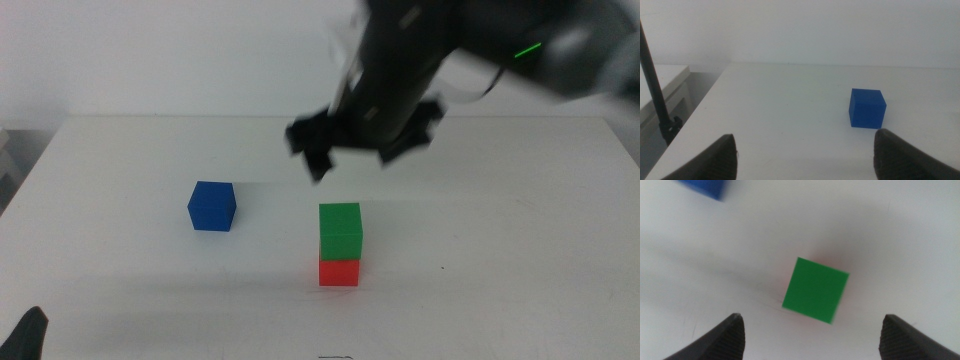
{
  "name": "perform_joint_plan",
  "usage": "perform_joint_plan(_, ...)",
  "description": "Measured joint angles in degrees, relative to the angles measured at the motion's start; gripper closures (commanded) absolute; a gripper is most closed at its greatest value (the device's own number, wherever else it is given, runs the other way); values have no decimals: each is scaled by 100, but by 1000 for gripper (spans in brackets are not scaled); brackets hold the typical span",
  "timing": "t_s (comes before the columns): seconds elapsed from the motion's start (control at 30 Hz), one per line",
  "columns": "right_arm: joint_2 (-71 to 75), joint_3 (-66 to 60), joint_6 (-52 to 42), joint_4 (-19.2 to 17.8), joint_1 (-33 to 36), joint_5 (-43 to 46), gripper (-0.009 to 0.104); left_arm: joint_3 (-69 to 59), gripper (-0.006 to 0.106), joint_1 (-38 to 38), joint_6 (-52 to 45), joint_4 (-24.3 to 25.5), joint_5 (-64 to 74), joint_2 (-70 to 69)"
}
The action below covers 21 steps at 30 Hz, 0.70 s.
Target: Stack red cubes first, then green, then blue cubes in a specific spot.
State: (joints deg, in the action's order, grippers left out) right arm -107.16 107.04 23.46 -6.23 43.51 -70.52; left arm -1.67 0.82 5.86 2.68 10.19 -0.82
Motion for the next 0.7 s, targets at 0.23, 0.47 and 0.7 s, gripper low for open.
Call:
perform_joint_plan(0.23,1703,-600,-1761,174,-13,-17,23,0,7,0,0,0,0,0)
perform_joint_plan(0.47,4019,-2866,-2245,623,-536,1193,23,0,7,0,0,0,0,0)
perform_joint_plan(0.7,6545,-4753,-2271,669,-987,2490,23,0,7,0,0,0,0,0)
